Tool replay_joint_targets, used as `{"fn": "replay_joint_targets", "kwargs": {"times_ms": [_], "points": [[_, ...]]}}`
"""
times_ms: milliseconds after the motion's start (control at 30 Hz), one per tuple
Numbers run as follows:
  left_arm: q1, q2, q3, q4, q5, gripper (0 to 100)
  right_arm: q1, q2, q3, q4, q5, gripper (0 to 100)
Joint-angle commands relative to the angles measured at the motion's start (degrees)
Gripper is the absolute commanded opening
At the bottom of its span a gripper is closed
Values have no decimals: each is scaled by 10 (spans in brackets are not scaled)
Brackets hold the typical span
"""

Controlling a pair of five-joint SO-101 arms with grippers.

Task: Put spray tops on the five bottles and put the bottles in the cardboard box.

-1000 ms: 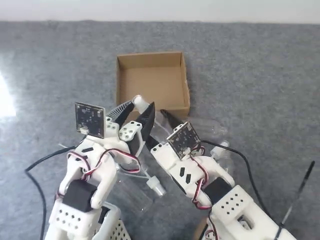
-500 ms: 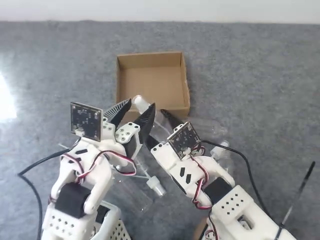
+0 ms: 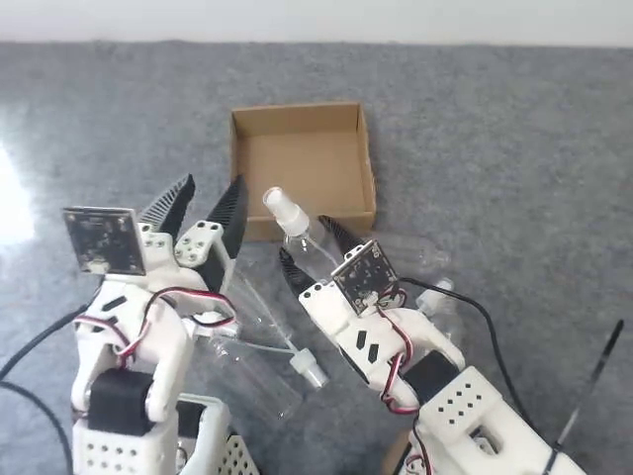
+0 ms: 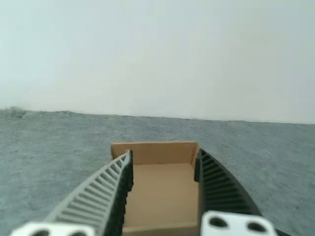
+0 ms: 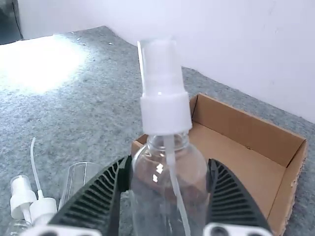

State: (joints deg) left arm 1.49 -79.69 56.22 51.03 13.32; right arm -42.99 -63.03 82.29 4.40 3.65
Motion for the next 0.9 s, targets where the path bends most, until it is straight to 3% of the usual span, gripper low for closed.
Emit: {"fn": "replay_joint_targets", "kwargs": {"times_ms": [0, 200, 533, 867], "points": [[-6, -6, -15, -23, -1, 189, 3, -20, -11, -10, -4, 129], [-8, -5, 22, -62, 49, 187, 2, -20, -11, -11, -4, 129], [-86, -5, 139, -163, 99, 187, 0, -22, 0, -15, -4, 129], [-55, -5, 180, -209, 99, 187, -36, -21, 4, -14, -4, 129]]}}
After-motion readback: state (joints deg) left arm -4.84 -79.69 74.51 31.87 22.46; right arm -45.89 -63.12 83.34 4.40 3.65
